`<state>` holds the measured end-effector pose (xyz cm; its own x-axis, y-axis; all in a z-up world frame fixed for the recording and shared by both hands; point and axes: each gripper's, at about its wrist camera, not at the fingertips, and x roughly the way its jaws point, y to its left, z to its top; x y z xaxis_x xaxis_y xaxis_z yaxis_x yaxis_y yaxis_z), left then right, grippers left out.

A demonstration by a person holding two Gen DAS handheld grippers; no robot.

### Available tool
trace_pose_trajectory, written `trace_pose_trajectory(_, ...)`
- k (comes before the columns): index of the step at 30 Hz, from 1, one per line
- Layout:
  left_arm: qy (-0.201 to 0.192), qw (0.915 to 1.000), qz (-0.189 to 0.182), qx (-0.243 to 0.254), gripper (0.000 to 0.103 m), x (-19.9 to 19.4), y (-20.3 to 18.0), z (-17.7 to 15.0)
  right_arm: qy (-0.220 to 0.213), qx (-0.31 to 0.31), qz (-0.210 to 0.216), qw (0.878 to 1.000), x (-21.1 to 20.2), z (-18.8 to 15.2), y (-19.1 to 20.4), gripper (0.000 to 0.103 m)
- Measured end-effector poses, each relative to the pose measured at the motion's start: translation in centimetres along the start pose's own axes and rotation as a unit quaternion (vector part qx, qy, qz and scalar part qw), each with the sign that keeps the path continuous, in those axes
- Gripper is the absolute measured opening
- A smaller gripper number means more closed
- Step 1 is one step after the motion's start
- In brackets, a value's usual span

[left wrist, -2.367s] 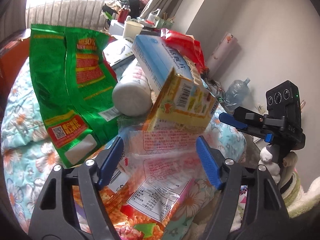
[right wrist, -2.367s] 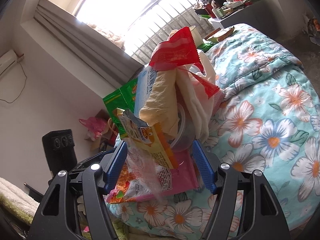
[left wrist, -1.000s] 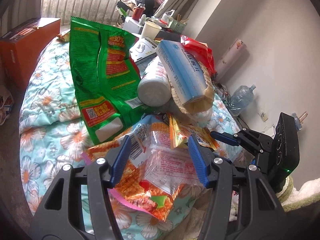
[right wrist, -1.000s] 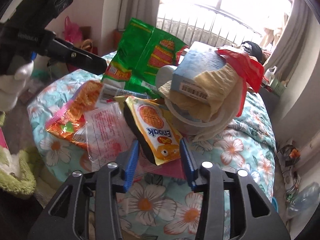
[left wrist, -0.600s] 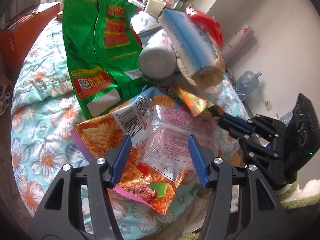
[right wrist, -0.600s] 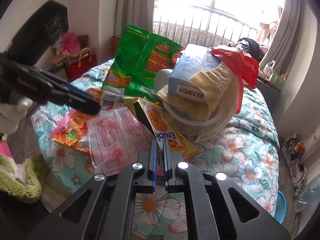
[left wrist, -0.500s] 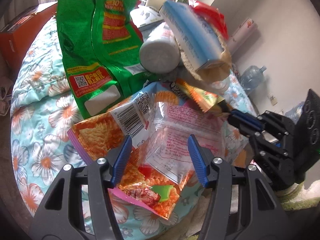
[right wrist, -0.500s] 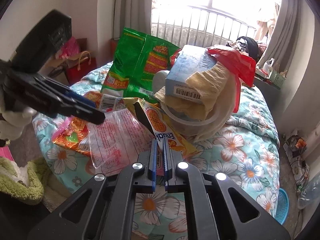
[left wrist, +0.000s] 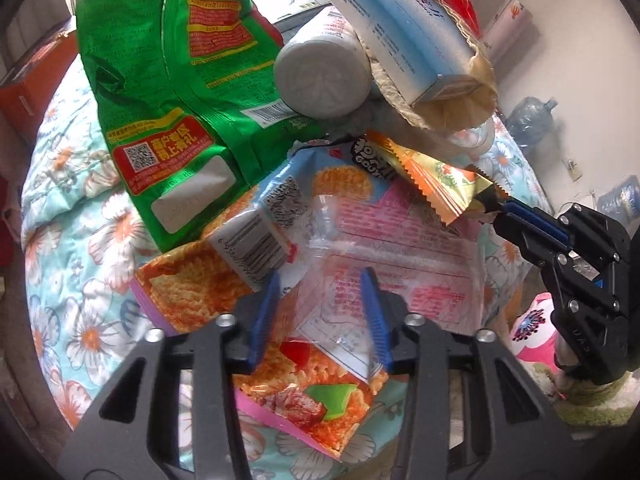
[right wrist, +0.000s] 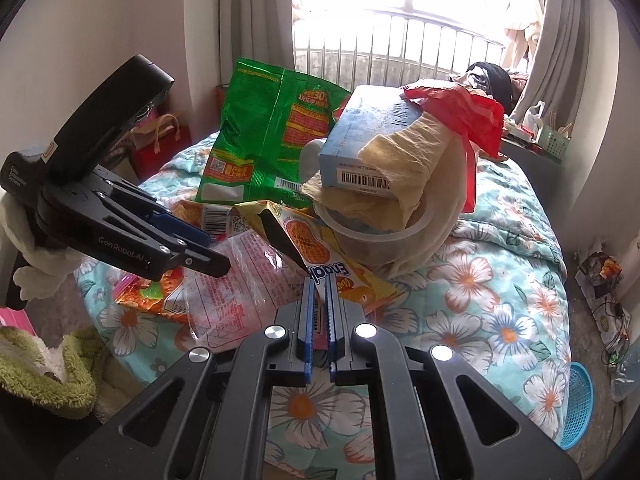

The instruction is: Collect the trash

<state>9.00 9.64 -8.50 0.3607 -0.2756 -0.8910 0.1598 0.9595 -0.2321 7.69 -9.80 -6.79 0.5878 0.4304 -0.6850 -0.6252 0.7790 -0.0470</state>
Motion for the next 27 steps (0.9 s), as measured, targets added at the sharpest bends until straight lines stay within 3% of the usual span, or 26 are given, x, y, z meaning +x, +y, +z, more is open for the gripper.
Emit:
trace_pose_trajectory(4, -0.011, 0.9999, -0.001, 0.003, 0.022, -0.9, -0.3, 0.2, -0.003, 0.001, -0.001, 1.000, -0.1, 0.0, 0.0, 0.006)
trace_pose_trajectory(7, -0.016, 0.9999, 0.000, 0.002, 0.018, -1.3, -0.1, 0.0, -0.005, 0.002, -0.001, 1.000, -0.3, -0.1, 0.1, 0.006)
trace_pose_trajectory(8, -0.018, 0.9998, 0.002, 0.000, 0.005, -1.5, 0.0, -0.1, -0.006, 0.001, -0.001, 1.000, -0.4, -0.1, 0.1, 0.006)
trace_pose_trajectory(9, -0.020, 0.9998, 0.004, 0.000, 0.000, -1.6, 0.2, -0.2, -0.007, 0.001, -0.002, 1.000, -0.5, -0.1, 0.1, 0.006)
trace_pose_trajectory(17, -0.034, 0.9993, 0.001, -0.016, 0.000, -3.2, 1.1, -1.1, -0.017, 0.001, -0.002, 1.000, -1.7, -0.3, 0.3, 0.006)
trace_pose_trajectory(27, -0.052, 0.9973, -0.035, -0.037, 0.000, -6.0, 2.3, -1.9, -0.038, 0.018, -0.007, 0.999, -4.8, -1.0, -0.1, 0.006)
